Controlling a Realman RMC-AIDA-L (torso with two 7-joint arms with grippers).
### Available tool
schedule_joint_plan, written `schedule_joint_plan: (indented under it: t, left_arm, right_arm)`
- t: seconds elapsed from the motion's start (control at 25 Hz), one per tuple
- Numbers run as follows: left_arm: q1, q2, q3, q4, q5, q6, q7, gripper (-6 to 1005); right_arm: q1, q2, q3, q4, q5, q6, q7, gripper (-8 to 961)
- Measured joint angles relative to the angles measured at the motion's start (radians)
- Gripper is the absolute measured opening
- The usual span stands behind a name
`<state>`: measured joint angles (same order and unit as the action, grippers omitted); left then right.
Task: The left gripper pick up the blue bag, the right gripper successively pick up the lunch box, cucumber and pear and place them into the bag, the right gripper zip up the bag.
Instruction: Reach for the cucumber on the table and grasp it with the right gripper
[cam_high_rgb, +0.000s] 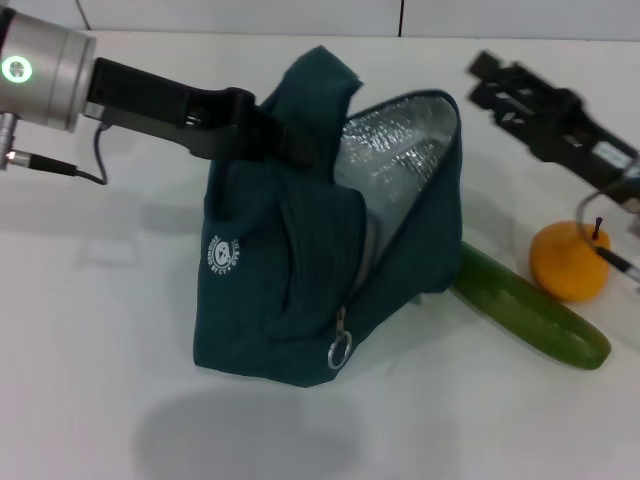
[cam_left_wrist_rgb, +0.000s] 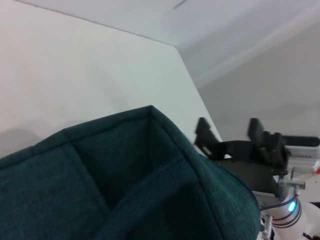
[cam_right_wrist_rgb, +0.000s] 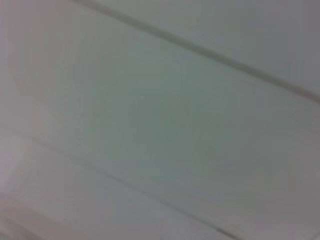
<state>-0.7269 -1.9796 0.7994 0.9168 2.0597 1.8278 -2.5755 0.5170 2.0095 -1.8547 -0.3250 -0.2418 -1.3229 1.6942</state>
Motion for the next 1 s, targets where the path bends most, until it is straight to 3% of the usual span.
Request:
schedule_joint_plan:
  t: [0.16,0.36,0.56,0.68,0.8,0.92,1.0]
  left_arm:
    - [0.007,0.005,-0.009,0.000,-0.001,0.000,0.000,41]
    - [0.007,0.005,-0.009,0.002,-0.002,0.005,0.000,41]
    - [0.015,0.005,-0.009,0.002,-0.006,0.006,0.001,41]
    - [0.019,0.006,-0.008,0.003,-0.011,0.007,0.002,42]
    - [0.019,0.006,-0.007,0.003,-0.011,0.007,0.003,42]
    - [0.019,0.006,-0.007,0.005,-0.011,0.007,0.003,42]
    - [0.019,0.005,-0.007,0.005,-0.011,0.007,0.003,42]
  right_arm:
    - [-0.023,-0.047,0.057,0.073,-0.002,-0.107,-0.013,611]
    - [-0.059,-0.150,0.065,0.104,-0.008,-0.180,-0.092,666]
    - [-0.098,-0.224,0.066,0.116,-0.052,-0.236,-0.335,666]
    - [-0.119,-0.237,0.067,0.120,-0.092,-0.236,-0.482,666]
    - [-0.133,-0.235,0.068,0.134,-0.127,-0.231,-0.609,667]
    - [-0.125,-0.236,0.067,0.141,-0.164,-0.221,-0.614,667]
    - [-0.104,-0.251,0.067,0.136,-0.204,-0.216,-0.561,667]
